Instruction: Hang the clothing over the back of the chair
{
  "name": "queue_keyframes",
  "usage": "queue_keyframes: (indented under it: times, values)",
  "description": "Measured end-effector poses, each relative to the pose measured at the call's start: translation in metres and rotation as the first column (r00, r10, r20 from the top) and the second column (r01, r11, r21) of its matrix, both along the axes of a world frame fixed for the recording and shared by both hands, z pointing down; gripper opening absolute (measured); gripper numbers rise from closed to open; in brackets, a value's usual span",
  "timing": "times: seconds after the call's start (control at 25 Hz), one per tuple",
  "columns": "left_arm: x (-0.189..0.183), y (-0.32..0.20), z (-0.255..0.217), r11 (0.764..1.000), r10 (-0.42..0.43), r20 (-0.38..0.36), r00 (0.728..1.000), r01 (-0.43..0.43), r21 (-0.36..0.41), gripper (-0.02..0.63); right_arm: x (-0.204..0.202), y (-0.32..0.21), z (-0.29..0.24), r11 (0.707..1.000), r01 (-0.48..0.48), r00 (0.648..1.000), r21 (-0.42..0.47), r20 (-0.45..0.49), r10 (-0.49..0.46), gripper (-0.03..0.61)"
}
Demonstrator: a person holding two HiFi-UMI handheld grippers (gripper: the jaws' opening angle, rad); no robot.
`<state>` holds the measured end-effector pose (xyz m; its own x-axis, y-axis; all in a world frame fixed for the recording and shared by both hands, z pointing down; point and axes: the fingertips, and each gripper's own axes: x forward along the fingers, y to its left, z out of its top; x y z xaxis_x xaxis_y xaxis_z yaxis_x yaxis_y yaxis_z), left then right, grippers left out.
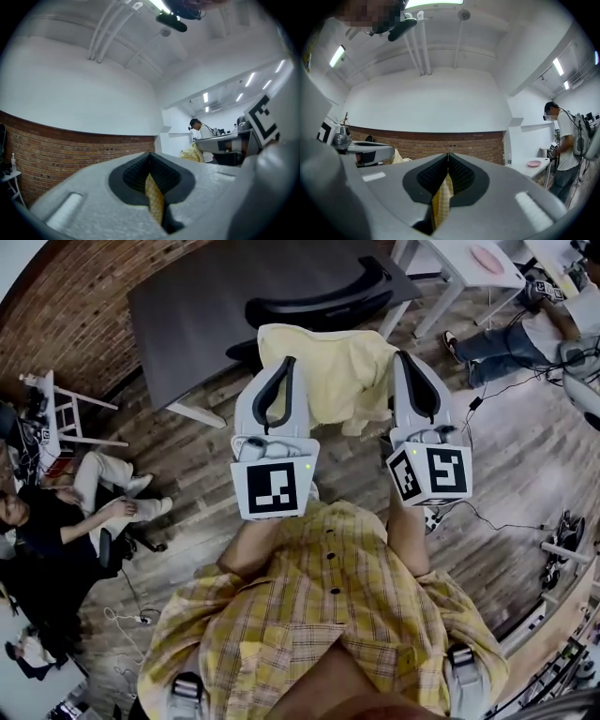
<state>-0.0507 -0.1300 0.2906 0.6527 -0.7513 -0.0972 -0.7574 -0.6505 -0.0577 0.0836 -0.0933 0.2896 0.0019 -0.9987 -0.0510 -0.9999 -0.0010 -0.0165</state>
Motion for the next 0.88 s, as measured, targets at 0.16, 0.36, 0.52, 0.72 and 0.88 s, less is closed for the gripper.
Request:
queue_keyframes:
  times: [0.16, 0.36, 0.52, 0.72, 0.88]
  values:
    - [0.006, -0.017, -0.003, 1.0, 0.006, -0.011, 1.0, -0.006, -0.004, 0.003, 0.003, -0.017, -0.002, 1.0, -0.001, 1.0, -0.005, -0.002, 0.001, 0.011]
    - [0.02, -0.03, -0.001, 1.0, -0.012, -0.013, 1.0, 0.011, -0.011, 0.003, 0.019, -0.035, -0.003, 1.0, 0.02, 1.0, -0.002, -0.002, -0.02, 0.012]
    - [0.033, -0.037, -0.002, 0.999, -0.044, -0.017, 0.999, 0.044, -0.005, 0.003, 0.032, -0.046, -0.008, 0.998, 0.06, 0.998, 0.014, -0.014, -0.06, 0.012]
    - [0.045, -0.052, -0.024, 0.993, -0.106, -0.025, 0.994, 0.107, 0.045, 0.003, 0.036, -0.072, -0.028, 0.987, 0.15, 0.989, 0.065, -0.008, -0.15, 0.012]
    - [0.064, -0.07, -0.039, 0.985, -0.15, -0.031, 0.988, 0.152, 0.083, 0.003, 0.051, -0.098, -0.044, 0.973, 0.208, 0.978, 0.103, -0.019, -0.207, 0.012]
